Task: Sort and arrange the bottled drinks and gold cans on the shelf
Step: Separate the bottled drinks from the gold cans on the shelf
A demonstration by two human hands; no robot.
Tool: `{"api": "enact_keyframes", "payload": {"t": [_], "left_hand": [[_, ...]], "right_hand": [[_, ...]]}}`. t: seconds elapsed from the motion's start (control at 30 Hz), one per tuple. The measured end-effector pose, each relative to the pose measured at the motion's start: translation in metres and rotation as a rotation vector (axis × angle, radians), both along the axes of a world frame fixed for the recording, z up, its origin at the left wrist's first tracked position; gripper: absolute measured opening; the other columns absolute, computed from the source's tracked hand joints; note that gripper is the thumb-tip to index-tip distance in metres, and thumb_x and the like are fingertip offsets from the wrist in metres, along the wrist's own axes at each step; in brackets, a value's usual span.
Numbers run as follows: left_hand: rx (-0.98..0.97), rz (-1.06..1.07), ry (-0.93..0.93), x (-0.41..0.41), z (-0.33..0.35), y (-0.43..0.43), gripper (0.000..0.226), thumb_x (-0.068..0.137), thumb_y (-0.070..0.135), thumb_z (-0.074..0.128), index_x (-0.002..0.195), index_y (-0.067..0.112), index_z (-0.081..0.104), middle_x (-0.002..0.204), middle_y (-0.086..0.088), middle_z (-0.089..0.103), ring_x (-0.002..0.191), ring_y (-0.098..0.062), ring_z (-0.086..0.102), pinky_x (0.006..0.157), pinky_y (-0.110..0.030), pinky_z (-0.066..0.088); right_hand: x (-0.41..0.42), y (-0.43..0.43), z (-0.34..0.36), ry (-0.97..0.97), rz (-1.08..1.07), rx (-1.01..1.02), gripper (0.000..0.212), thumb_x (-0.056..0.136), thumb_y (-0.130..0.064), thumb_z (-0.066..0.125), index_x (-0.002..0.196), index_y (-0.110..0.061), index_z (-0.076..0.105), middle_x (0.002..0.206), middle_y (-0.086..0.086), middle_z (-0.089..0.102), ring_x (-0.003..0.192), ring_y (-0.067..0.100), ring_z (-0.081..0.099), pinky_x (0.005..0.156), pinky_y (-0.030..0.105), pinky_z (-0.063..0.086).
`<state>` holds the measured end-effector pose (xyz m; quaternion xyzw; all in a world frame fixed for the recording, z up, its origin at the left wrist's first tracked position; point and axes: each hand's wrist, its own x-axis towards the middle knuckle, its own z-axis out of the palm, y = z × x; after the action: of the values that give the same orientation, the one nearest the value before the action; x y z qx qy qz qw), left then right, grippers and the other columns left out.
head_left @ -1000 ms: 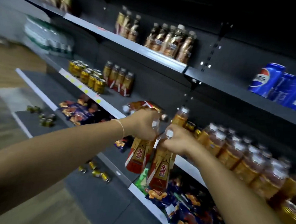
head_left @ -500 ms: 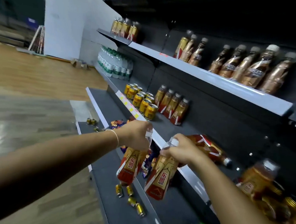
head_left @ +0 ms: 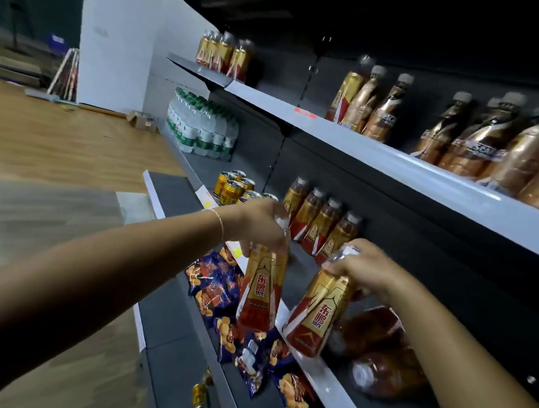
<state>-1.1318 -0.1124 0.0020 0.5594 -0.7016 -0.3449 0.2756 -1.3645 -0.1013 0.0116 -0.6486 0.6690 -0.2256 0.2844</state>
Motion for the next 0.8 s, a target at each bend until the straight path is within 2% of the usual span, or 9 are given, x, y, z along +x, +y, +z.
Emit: {"api": "enact_keyframes", "payload": {"t": [0.13, 0.2, 0.33, 0.47, 0.57, 0.6, 0.67, 0.73, 0.8], "left_hand": [[-0.009, -0.044, 0.101, -0.004, 0.009, -0.041, 0.083, 0.072, 0.014, 0.076, 0.145, 0.02, 0.037, 0.098, -0.009, 0.066, 0.074, -0.029, 0.071, 0.051, -0.039, 0.059], [-0.03, -0.066, 0.151, -0.006, 0.013, -0.062, 0.078, 0.075, 0.013, 0.076, 0.143, 0.02, 0.039, 0.099, -0.012, 0.07, 0.078, -0.027, 0.072, 0.05, -0.037, 0.058], [-0.018, -0.159, 0.275, -0.006, 0.021, -0.107, 0.076, 0.079, 0.009, 0.075, 0.144, 0.018, 0.036, 0.115, -0.006, 0.066, 0.092, -0.026, 0.07, 0.055, -0.037, 0.06], [-0.043, -0.229, 0.308, 0.0, 0.024, -0.154, 0.065, 0.078, 0.008, 0.078, 0.132, 0.018, 0.045, 0.111, -0.009, 0.065, 0.083, -0.027, 0.072, 0.051, -0.036, 0.058], [-0.051, -0.268, 0.322, 0.005, 0.028, -0.19, 0.064, 0.076, 0.007, 0.079, 0.13, 0.015, 0.048, 0.11, -0.009, 0.065, 0.085, -0.028, 0.072, 0.055, -0.041, 0.06], [-0.042, -0.281, 0.343, 0.007, 0.03, -0.201, 0.062, 0.076, 0.006, 0.079, 0.129, 0.014, 0.049, 0.11, -0.009, 0.066, 0.086, -0.029, 0.071, 0.057, -0.043, 0.06], [-0.012, -0.308, 0.383, 0.01, 0.033, -0.221, 0.051, 0.077, 0.004, 0.077, 0.122, 0.011, 0.053, 0.108, -0.011, 0.067, 0.085, -0.031, 0.071, 0.056, -0.043, 0.06], [0.001, -0.332, 0.394, 0.013, 0.035, -0.241, 0.04, 0.078, 0.005, 0.076, 0.114, 0.008, 0.059, 0.104, -0.012, 0.068, 0.084, -0.03, 0.07, 0.055, -0.041, 0.06], [0.017, -0.344, 0.403, 0.014, 0.033, -0.259, 0.033, 0.079, 0.006, 0.076, 0.109, 0.008, 0.062, 0.098, -0.008, 0.068, 0.084, -0.025, 0.068, 0.057, -0.039, 0.06]], "right_hand": [[0.001, -0.036, 0.007, 0.005, -0.069, -0.074, 0.036, 0.071, -0.021, 0.08, 0.098, -0.026, 0.057, 0.096, 0.001, 0.067, 0.084, 0.021, 0.067, 0.055, 0.032, 0.053], [0.005, -0.051, 0.011, 0.072, -0.105, -0.122, 0.041, 0.069, -0.025, 0.081, 0.101, -0.028, 0.055, 0.1, -0.003, 0.062, 0.088, 0.018, 0.063, 0.059, 0.031, 0.052], [0.011, -0.082, 0.013, 0.152, -0.182, -0.184, 0.042, 0.068, -0.023, 0.082, 0.101, -0.029, 0.057, 0.1, -0.005, 0.063, 0.086, 0.013, 0.061, 0.063, 0.029, 0.051], [0.021, -0.113, 0.01, 0.178, -0.27, -0.173, 0.055, 0.073, -0.023, 0.081, 0.12, -0.028, 0.052, 0.092, -0.006, 0.061, 0.079, 0.01, 0.061, 0.058, 0.025, 0.048], [0.026, -0.138, 0.007, 0.183, -0.361, -0.14, 0.03, 0.077, -0.024, 0.079, 0.101, -0.018, 0.062, 0.092, 0.001, 0.066, 0.082, 0.016, 0.064, 0.071, 0.031, 0.055], [0.028, -0.145, 0.006, 0.19, -0.389, -0.119, 0.019, 0.079, -0.024, 0.078, 0.09, -0.018, 0.064, 0.088, 0.001, 0.065, 0.08, 0.016, 0.063, 0.07, 0.03, 0.054], [0.032, -0.161, 0.002, 0.193, -0.424, -0.105, 0.016, 0.081, -0.021, 0.075, 0.072, -0.017, 0.062, 0.079, 0.0, 0.062, 0.072, 0.012, 0.059, 0.06, 0.025, 0.047], [0.036, -0.175, -0.003, 0.19, -0.465, -0.12, 0.009, 0.081, -0.018, 0.072, 0.079, -0.011, 0.067, 0.079, 0.005, 0.065, 0.07, 0.013, 0.059, 0.056, 0.023, 0.045], [0.04, -0.187, -0.01, 0.176, -0.494, -0.131, 0.016, 0.081, -0.017, 0.071, 0.096, -0.009, 0.068, 0.087, 0.009, 0.067, 0.076, 0.017, 0.062, 0.06, 0.026, 0.048]]}}
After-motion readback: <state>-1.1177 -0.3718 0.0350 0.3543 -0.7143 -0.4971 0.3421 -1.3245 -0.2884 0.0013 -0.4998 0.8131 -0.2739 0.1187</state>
